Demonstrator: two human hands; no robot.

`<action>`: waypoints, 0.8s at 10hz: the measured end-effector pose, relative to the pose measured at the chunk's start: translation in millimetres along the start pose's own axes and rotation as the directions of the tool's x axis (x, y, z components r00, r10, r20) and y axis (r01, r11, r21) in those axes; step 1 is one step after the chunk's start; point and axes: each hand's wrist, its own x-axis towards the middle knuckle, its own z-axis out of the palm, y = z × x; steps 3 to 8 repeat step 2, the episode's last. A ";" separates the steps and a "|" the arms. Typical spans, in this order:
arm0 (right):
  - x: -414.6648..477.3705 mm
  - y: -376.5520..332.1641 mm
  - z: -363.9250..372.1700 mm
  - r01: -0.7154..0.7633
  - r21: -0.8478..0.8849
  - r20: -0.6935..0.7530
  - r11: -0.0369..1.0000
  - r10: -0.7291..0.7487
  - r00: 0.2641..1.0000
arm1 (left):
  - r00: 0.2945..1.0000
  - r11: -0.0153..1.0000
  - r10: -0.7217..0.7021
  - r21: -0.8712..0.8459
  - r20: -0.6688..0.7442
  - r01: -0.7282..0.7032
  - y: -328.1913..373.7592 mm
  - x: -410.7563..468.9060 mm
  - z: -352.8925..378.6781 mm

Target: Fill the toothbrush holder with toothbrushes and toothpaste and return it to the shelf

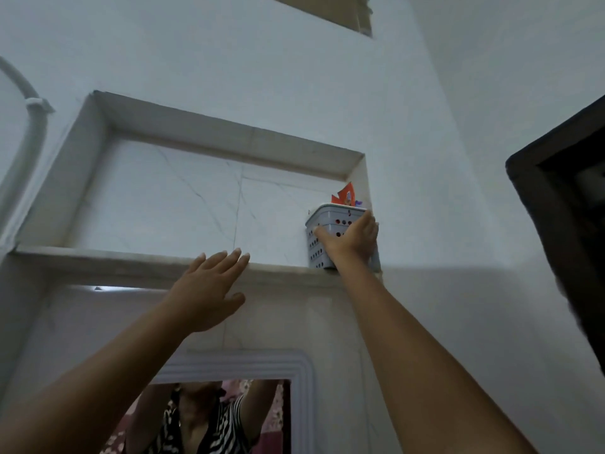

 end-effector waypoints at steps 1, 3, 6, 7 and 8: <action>0.4 12.7 8.4 0.067 -0.082 -0.005 0.994 -0.068 0.998 | 1.000 1.000 0.003 -0.017 -0.004 -0.003 -0.7 -2.3 2.4; -1.8 12.7 6.1 0.102 -0.146 0.061 0.984 -0.094 0.994 | 1.000 1.000 0.001 0.005 0.018 -0.001 3.2 -0.7 -1.0; -1.8 12.7 6.1 0.102 -0.146 0.061 0.984 -0.094 0.994 | 1.000 1.000 0.001 0.005 0.018 -0.001 3.2 -0.7 -1.0; -1.8 12.7 6.1 0.102 -0.146 0.061 0.984 -0.094 0.994 | 1.000 1.000 0.001 0.005 0.018 -0.001 3.2 -0.7 -1.0; -1.8 12.7 6.1 0.102 -0.146 0.061 0.984 -0.094 0.994 | 1.000 1.000 0.001 0.005 0.018 -0.001 3.2 -0.7 -1.0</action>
